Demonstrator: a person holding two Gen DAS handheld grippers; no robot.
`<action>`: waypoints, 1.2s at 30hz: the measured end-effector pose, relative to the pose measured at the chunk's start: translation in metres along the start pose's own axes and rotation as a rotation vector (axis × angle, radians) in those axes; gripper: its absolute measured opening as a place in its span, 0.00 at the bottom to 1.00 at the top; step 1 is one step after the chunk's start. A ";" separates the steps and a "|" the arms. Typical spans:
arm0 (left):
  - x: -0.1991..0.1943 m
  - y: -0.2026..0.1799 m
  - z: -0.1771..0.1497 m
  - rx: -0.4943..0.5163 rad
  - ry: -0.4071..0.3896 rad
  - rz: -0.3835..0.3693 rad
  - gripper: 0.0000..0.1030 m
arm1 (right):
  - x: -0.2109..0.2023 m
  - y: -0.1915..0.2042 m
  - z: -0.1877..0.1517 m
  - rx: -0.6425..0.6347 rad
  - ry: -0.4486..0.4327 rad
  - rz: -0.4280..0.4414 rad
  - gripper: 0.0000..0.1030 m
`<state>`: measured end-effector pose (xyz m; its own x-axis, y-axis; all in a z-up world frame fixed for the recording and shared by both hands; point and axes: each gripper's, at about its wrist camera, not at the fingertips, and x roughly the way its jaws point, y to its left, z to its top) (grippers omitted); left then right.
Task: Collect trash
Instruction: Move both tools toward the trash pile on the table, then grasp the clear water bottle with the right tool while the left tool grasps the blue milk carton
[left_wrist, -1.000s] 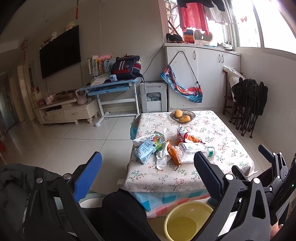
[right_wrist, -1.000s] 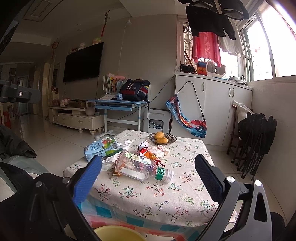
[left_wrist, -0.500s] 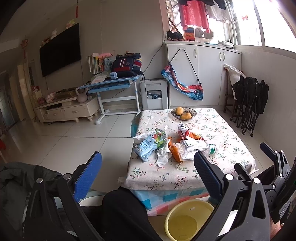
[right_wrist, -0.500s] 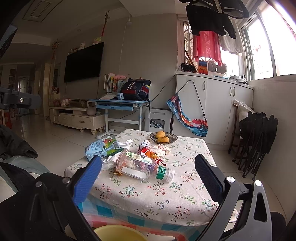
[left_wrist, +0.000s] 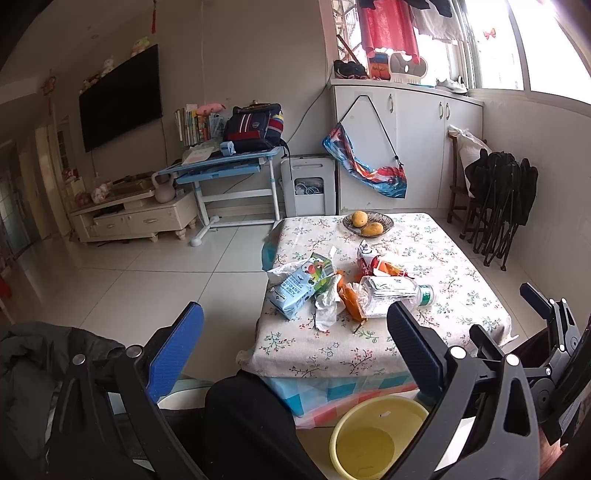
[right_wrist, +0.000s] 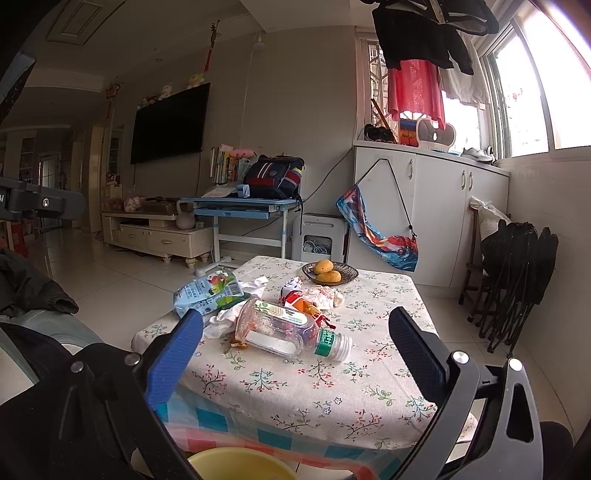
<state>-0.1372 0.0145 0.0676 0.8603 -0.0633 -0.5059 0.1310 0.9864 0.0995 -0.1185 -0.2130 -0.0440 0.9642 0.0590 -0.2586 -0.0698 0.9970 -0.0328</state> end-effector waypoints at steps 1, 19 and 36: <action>0.000 0.000 0.000 0.000 -0.001 0.000 0.93 | 0.000 0.000 0.000 0.000 0.000 0.000 0.94; 0.015 0.012 -0.012 -0.015 0.017 -0.021 0.93 | 0.001 -0.001 0.000 -0.001 0.005 0.030 0.94; 0.103 0.034 -0.020 0.032 0.143 -0.075 0.93 | 0.067 -0.002 0.016 -0.251 0.191 0.259 0.94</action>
<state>-0.0543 0.0449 0.0021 0.7686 -0.1119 -0.6299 0.2100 0.9741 0.0832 -0.0493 -0.2105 -0.0458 0.8434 0.2725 -0.4631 -0.3869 0.9060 -0.1716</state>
